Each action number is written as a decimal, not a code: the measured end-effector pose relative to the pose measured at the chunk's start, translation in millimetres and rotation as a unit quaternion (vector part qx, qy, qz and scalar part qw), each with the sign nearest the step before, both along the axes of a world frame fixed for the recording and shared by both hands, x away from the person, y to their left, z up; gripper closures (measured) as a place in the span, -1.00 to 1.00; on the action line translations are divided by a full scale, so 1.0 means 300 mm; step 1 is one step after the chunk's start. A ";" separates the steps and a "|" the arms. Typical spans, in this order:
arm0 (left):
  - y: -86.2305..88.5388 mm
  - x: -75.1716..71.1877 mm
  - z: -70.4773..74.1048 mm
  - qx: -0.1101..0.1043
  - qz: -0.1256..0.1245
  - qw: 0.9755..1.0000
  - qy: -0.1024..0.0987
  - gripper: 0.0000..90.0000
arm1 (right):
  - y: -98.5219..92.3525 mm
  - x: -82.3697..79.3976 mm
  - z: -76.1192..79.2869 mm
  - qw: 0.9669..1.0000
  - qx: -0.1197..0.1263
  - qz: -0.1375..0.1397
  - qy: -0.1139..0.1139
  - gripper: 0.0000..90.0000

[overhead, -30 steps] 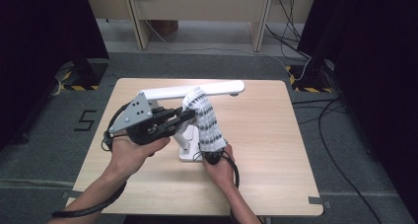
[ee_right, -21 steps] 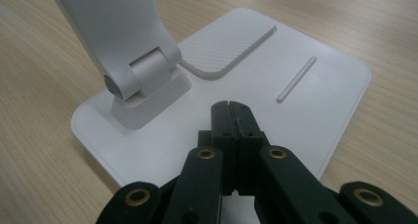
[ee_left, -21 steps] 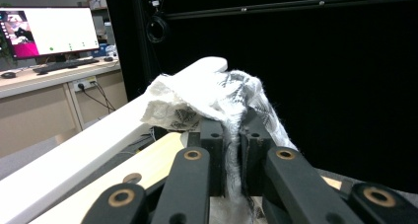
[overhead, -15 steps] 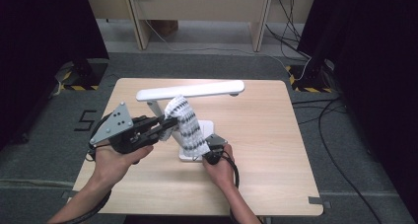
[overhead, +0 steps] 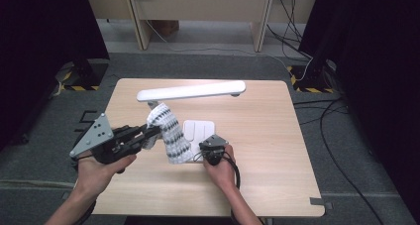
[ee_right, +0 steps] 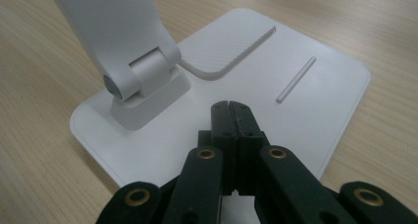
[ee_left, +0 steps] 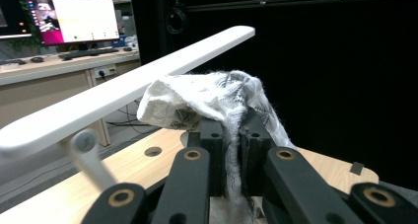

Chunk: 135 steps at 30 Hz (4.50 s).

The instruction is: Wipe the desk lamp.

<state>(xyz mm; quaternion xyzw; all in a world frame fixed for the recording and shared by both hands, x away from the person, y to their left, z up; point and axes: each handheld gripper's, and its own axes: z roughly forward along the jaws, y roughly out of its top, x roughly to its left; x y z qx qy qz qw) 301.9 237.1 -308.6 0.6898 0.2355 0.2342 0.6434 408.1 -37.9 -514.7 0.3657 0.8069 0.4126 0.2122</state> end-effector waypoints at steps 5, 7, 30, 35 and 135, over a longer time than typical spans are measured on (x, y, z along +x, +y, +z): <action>0.049 -0.006 -0.011 -0.007 0.017 1.000 0.000 0.86 | -0.001 0.002 -0.001 1.000 0.001 0.002 -0.001 1.00; 0.071 -0.012 -0.017 -0.009 0.024 1.000 0.001 0.86 | 0.000 0.001 0.000 1.000 0.000 0.001 -0.002 1.00; 0.243 0.151 -0.129 -0.025 0.122 0.991 0.058 0.86 | 0.001 0.000 -0.001 1.000 0.000 0.000 -0.003 1.00; 0.221 0.181 -0.117 -0.028 0.120 0.991 0.053 0.86 | 0.001 0.001 -0.001 1.000 0.000 0.001 -0.003 1.00; 0.025 0.273 -0.343 0.013 0.099 0.992 0.082 0.85 | 0.003 0.001 -0.001 1.000 -0.002 0.000 -0.003 1.00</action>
